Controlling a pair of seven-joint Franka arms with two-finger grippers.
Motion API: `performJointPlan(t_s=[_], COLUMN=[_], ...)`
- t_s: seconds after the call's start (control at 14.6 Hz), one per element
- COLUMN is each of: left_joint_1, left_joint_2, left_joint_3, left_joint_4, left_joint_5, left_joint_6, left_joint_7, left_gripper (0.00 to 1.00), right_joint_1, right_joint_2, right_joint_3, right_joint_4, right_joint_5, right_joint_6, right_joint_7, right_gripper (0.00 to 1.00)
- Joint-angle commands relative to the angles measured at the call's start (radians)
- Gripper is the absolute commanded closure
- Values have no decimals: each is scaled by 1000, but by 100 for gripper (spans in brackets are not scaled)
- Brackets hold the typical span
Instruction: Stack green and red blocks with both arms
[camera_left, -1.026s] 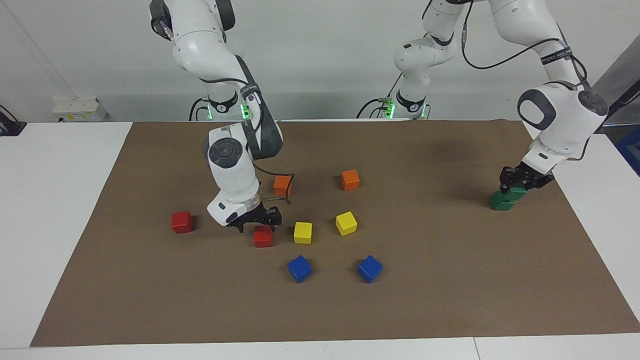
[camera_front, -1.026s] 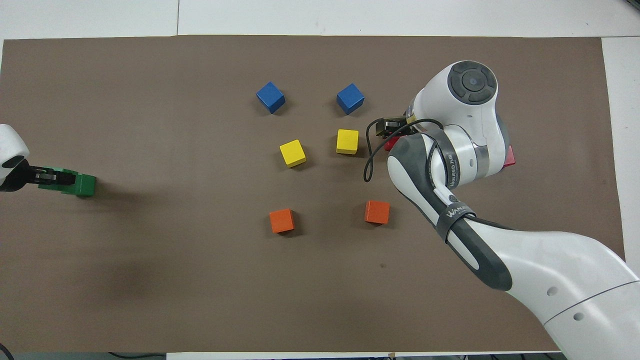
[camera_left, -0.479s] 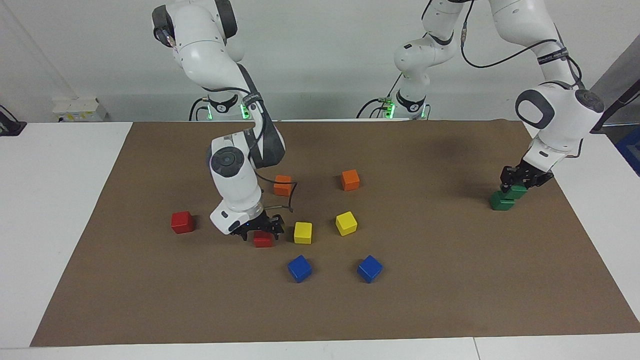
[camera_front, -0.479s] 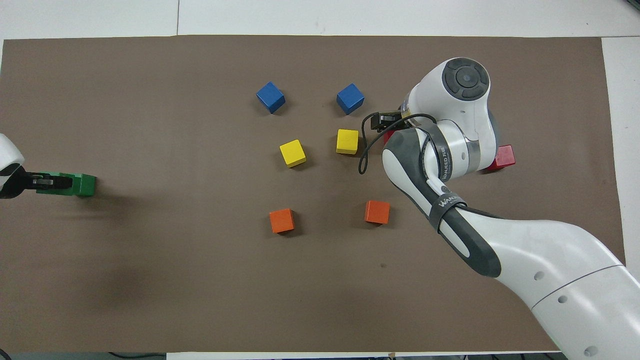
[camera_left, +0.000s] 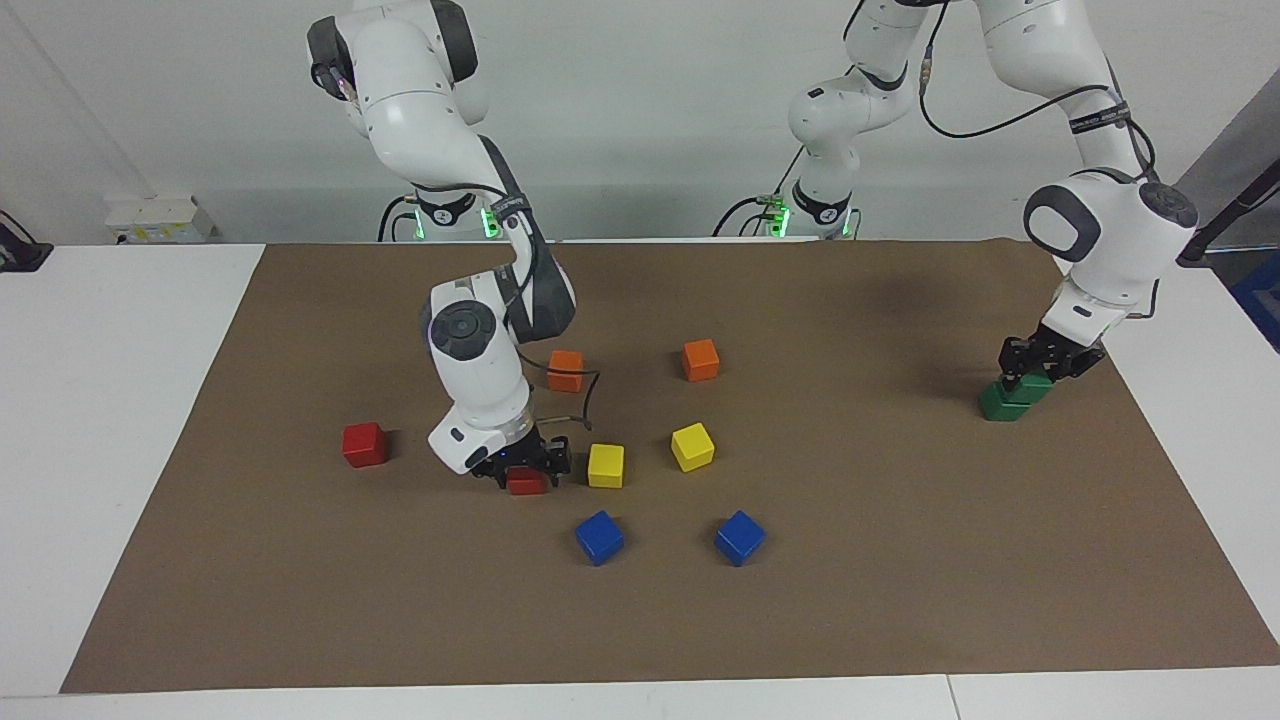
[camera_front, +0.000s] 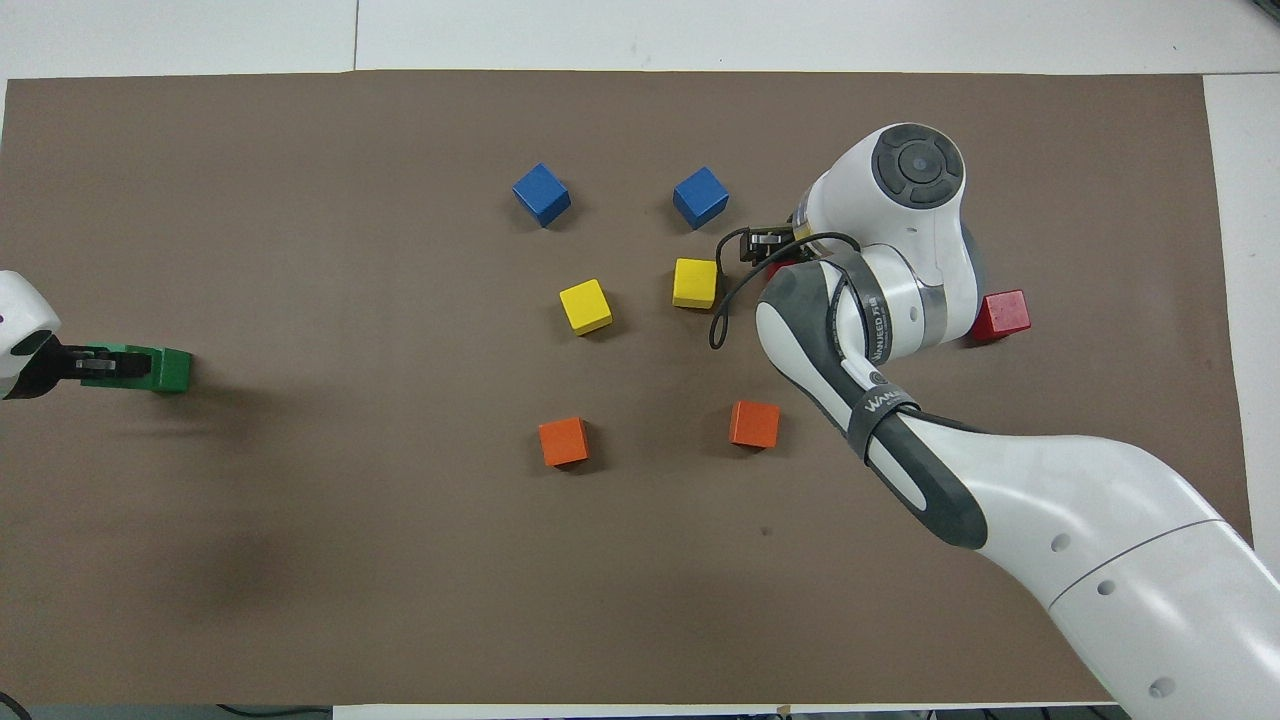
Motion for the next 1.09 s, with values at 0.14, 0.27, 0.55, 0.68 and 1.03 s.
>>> performJointPlan(t_s=[0.14, 0.27, 0.55, 0.68, 1.03], left_joint_1=[3, 3, 1, 1, -8], left_joint_2=[3, 11, 13, 13, 16], left_joint_3=[-4, -6, -4, -4, -4], left_joint_4=[-19, -20, -43, -46, -46], left_joint_5=[-20, -20, -20, -20, -20], left_joint_6=[46, 57, 95, 103, 92], left_joint_7=[-2, -2, 5, 12, 12], left_gripper=[100, 100, 100, 100, 100], right_joint_1=[-43, -60, -146, -199, -313], right_joint_2=[-4, -7, -126, -219, -393], right_joint_3=[9, 8, 6, 3, 5], right_joint_4=[27, 129, 162, 102, -117], right_joint_5=[8, -6, -9, -21, -31], right_joint_6=[-52, -182, -377, -442, -412], right_joint_7=[-27, -43, -180, -287, -381], right_gripper=[100, 100, 100, 100, 100])
